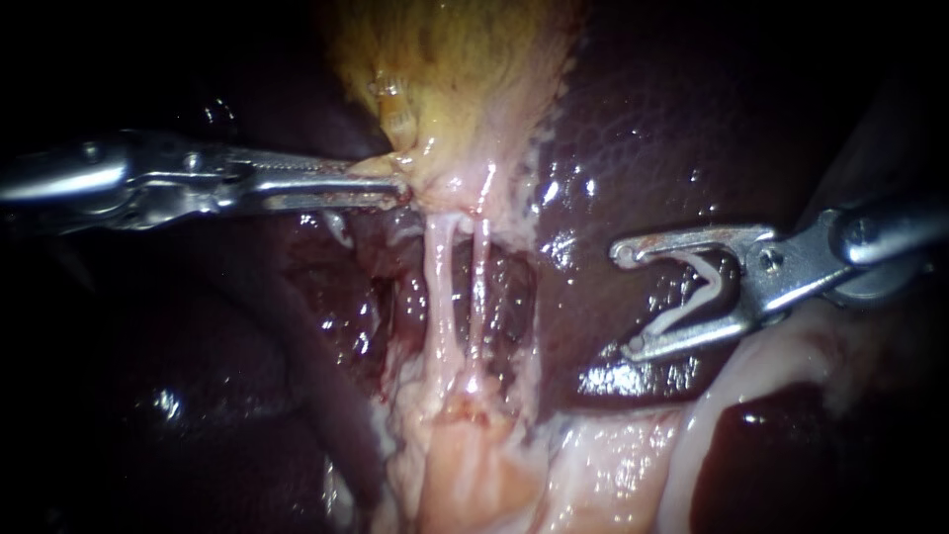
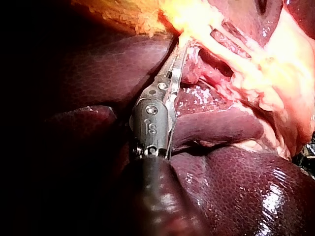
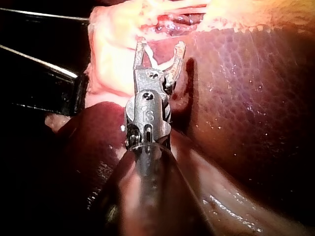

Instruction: Grabbing gallbladder

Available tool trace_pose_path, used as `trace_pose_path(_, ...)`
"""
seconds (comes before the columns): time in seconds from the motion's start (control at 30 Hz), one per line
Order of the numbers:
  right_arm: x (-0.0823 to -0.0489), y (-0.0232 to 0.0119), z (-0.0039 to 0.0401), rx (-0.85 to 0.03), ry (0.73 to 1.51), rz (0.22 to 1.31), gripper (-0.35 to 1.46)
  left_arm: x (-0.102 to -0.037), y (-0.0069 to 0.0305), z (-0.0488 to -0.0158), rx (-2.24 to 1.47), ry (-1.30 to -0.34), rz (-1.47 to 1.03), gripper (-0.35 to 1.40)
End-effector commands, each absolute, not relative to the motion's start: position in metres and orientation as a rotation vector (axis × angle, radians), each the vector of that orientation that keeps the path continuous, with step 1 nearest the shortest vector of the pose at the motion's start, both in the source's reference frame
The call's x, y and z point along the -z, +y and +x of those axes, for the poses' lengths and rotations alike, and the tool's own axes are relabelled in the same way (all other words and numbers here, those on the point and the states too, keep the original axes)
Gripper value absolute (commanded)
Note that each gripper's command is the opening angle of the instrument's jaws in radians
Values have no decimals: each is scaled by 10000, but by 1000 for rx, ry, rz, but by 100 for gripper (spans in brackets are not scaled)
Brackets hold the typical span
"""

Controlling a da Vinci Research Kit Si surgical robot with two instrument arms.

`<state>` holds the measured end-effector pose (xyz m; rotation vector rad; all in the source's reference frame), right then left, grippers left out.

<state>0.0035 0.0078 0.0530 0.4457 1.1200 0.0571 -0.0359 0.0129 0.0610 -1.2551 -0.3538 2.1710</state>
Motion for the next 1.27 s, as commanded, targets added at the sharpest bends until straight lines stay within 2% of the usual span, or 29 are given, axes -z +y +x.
trace_pose_path(0.03,-530,78,35,-57,1120,446,47,-606,126,-358,-2180,-370,-1258,-35)
trace_pose_path(0.43,-530,78,33,-57,1120,446,47,-541,136,-337,-2153,-419,-1262,-35)
trace_pose_path(0.8,-530,79,33,-57,1120,446,46,-489,168,-291,-2087,-366,-1290,-35)
trace_pose_path(1.27,-530,79,33,-57,1120,447,46,-489,167,-290,-2085,-360,-1289,-35)
